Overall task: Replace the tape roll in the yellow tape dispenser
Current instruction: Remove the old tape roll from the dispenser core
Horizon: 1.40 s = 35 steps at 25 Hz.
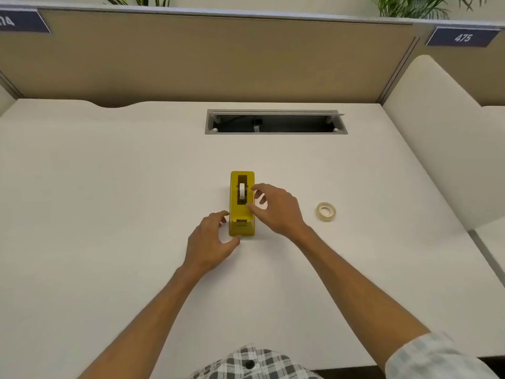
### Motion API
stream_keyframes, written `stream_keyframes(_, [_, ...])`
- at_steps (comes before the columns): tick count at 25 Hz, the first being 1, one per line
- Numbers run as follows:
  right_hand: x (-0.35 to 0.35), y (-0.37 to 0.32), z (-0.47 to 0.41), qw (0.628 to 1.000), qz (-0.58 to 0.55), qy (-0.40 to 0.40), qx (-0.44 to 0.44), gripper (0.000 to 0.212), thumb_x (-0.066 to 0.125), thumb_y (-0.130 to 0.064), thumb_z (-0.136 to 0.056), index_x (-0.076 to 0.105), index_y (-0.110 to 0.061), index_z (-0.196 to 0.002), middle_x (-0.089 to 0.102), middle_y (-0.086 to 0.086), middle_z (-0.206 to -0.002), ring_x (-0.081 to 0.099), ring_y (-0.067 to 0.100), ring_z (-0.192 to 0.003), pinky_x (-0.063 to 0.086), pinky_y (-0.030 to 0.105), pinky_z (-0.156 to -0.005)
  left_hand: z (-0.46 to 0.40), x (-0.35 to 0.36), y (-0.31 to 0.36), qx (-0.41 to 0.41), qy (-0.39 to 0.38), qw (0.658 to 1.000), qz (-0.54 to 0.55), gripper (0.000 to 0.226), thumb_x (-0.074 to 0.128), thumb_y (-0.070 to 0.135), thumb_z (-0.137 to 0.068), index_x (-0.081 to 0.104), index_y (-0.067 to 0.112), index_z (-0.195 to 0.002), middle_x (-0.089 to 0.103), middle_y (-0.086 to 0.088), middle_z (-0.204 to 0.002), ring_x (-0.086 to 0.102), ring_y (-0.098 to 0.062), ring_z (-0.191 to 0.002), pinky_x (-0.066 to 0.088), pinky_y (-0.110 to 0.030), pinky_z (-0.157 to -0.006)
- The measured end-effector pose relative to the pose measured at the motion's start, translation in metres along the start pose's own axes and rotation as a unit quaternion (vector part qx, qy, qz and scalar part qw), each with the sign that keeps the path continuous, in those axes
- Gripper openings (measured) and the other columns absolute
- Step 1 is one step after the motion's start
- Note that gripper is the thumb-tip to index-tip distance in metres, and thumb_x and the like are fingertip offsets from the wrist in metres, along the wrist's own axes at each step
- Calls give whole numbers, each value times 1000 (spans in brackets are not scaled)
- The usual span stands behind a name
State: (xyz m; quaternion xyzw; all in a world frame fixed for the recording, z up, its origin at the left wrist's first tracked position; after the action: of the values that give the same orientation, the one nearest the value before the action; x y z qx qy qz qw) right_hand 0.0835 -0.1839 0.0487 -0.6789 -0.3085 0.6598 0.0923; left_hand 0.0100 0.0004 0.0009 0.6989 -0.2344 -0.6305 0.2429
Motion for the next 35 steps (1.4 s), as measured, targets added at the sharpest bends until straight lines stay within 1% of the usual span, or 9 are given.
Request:
stream_keyframes(3, [3,-2,-13,1000,25,-6,2,50,63,-48,-87,54,-27,-132,64,-12,-110,64,9,-90,51,30,-73,-6,3,2,-5,1,1000,-2,76,72,60,-69,48,24,-132,62,4,-116,57,-13,-103,49,-28,-81])
stream_keyframes(6, [4,-7,-23,999,45,-6,-10,51,63,-50,-87,55,-26,-132,61,-8,-110,64,14,-88,50,30,-70,-10,6,4,-10,2,1000,-2,86,69,71,-64,44,27,-134,61,5,-117,56,-14,-105,48,-30,-83])
stream_keyframes(9, [4,-9,-31,998,55,-19,-26,54,64,-51,-86,57,-24,-131,58,-5,-116,63,16,-88,46,27,-68,-14,11,5,-10,7,1000,-14,90,68,73,-64,41,25,-137,60,4,-118,54,-15,-107,45,-31,-84])
stream_keyframes(15, [3,-13,-39,994,93,-38,-40,48,63,-50,-86,62,-23,-126,58,-3,-112,61,18,-88,47,32,-68,-13,18,4,20,48,998,-23,86,67,69,-68,46,20,-135,61,2,-113,54,-16,-103,38,-26,-81])
stream_keyframes(17, [1,-11,-41,994,92,-49,-39,48,64,-50,-85,63,-23,-125,58,-3,-111,61,18,-87,45,31,-67,-12,20,3,28,58,997,-30,85,67,68,-69,47,18,-134,61,1,-114,54,-17,-104,37,-25,-82])
stream_keyframes(22, [-2,-9,-44,992,93,-62,-50,45,65,-46,-85,65,-24,-124,59,-4,-111,63,18,-89,40,28,-66,-11,24,1,36,61,997,-35,85,63,70,-71,48,17,-135,61,0,-119,53,-17,-107,40,-27,-84])
stream_keyframes(27, [-3,-9,-48,993,94,-54,-50,43,65,-46,-86,63,-23,-122,61,-5,-108,63,17,-88,43,28,-66,-11,24,0,35,60,997,-42,86,62,70,-72,46,17,-137,60,0,-122,53,-17,-109,43,-30,-86])
stream_keyframes(31, [-5,-11,-52,991,104,-55,-57,44,65,-47,-87,63,-21,-123,62,-3,-111,64,18,-89,49,30,-68,-10,24,1,36,59,997,-45,86,61,70,-72,45,17,-137,59,1,-123,52,-16,-111,42,-29,-86])
stream_keyframes(35, [-4,-12,-51,992,97,-49,-59,45,67,-47,-85,63,-22,-121,62,-4,-109,64,17,-87,45,28,-65,-9,24,1,37,64,996,-45,84,61,70,-72,46,17,-136,59,0,-123,52,-17,-111,39,-26,-86])
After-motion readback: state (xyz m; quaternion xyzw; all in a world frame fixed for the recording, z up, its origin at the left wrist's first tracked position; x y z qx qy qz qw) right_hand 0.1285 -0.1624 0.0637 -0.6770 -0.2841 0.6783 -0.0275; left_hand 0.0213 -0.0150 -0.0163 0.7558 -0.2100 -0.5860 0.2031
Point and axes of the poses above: each hand's wrist, its own z-axis away from the middle knuckle, its own x-axis out of the palm, y = z × x, the point moved 1 cm from there along -z, towards the middle knuckle
